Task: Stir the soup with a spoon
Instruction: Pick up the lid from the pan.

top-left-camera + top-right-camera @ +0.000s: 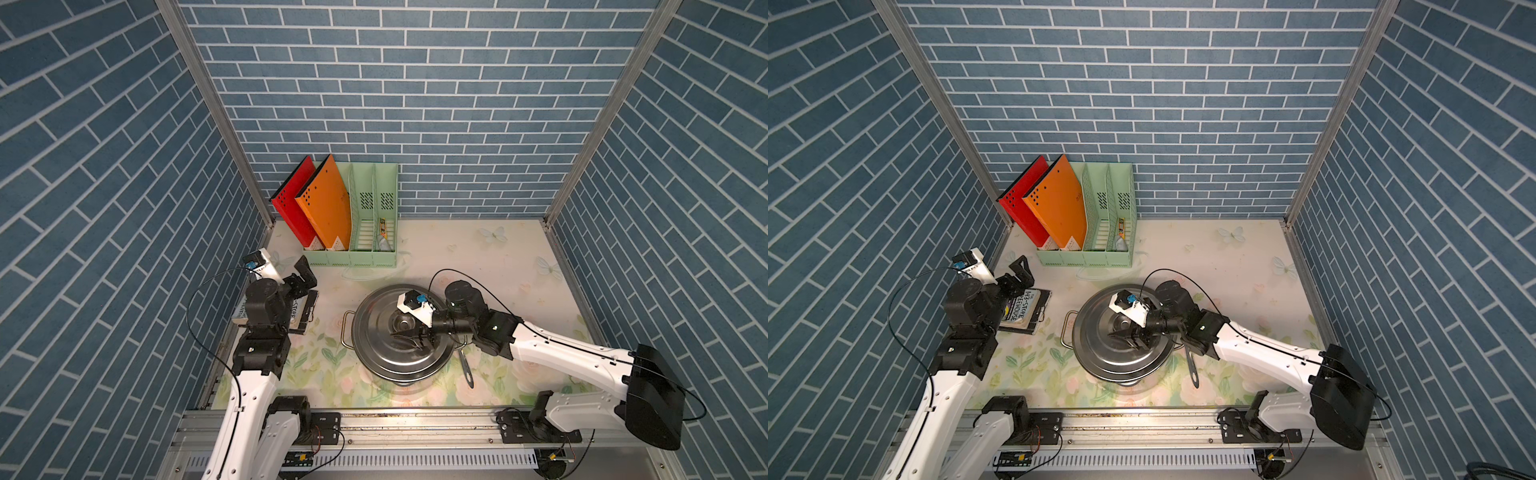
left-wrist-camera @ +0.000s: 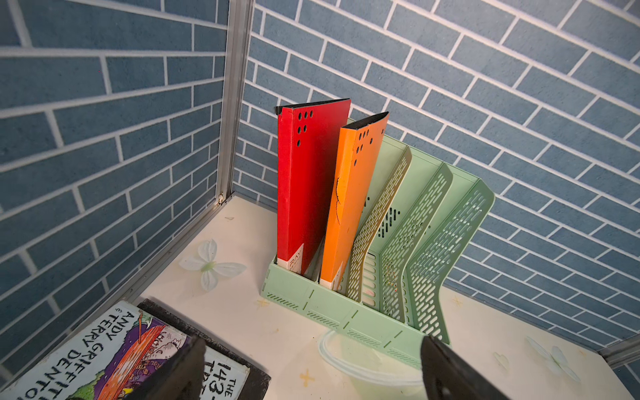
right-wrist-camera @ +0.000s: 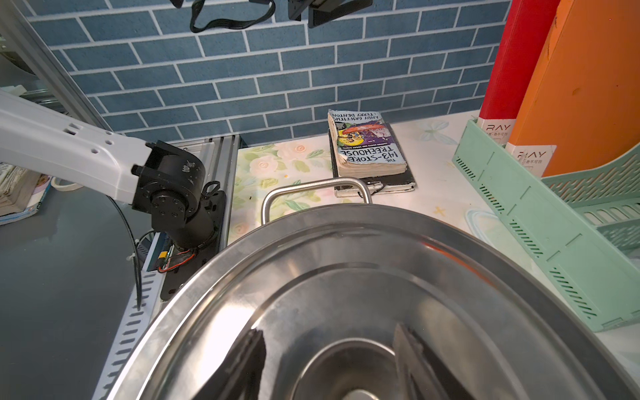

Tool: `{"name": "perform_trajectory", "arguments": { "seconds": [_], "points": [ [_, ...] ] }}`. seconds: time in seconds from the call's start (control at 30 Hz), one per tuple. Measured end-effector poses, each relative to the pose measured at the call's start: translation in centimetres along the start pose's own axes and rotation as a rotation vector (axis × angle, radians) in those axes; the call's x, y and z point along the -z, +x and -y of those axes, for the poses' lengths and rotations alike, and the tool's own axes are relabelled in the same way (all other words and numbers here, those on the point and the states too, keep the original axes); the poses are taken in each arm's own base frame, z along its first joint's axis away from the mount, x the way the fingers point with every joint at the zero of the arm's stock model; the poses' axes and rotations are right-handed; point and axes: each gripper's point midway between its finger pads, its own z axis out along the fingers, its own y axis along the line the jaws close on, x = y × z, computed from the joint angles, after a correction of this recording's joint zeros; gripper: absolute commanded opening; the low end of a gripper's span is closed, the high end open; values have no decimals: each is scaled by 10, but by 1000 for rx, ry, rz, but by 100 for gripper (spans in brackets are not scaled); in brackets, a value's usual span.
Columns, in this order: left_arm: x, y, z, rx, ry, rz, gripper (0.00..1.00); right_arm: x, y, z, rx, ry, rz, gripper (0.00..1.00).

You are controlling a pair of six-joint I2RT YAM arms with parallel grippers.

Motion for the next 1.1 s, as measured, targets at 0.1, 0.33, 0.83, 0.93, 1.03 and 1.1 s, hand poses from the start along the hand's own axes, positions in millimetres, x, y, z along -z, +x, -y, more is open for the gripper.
{"name": "perform_trajectory", "arguments": {
  "seconds": [0.1, 0.33, 0.83, 0.93, 1.03, 1.1],
  "points": [
    [0, 0, 0, -3, -1, 0, 100, -2, 2, 2, -5, 4, -8, 59],
    [0, 0, -1, -8, -4, 1, 100, -4, 2, 5, -8, 19, -20, 59],
    [2, -2, -1, -8, -4, 7, 100, -3, 10, 13, 4, 66, -72, 65],
    [2, -2, -1, -8, -5, 8, 100, -5, 14, 14, -2, 62, -83, 63],
    [2, -2, -1, -10, -5, 8, 100, -6, 14, 14, -2, 59, -83, 59],
    [2, -2, -1, -10, -5, 8, 100, -7, 14, 14, -2, 58, -83, 54]
  ]
}}
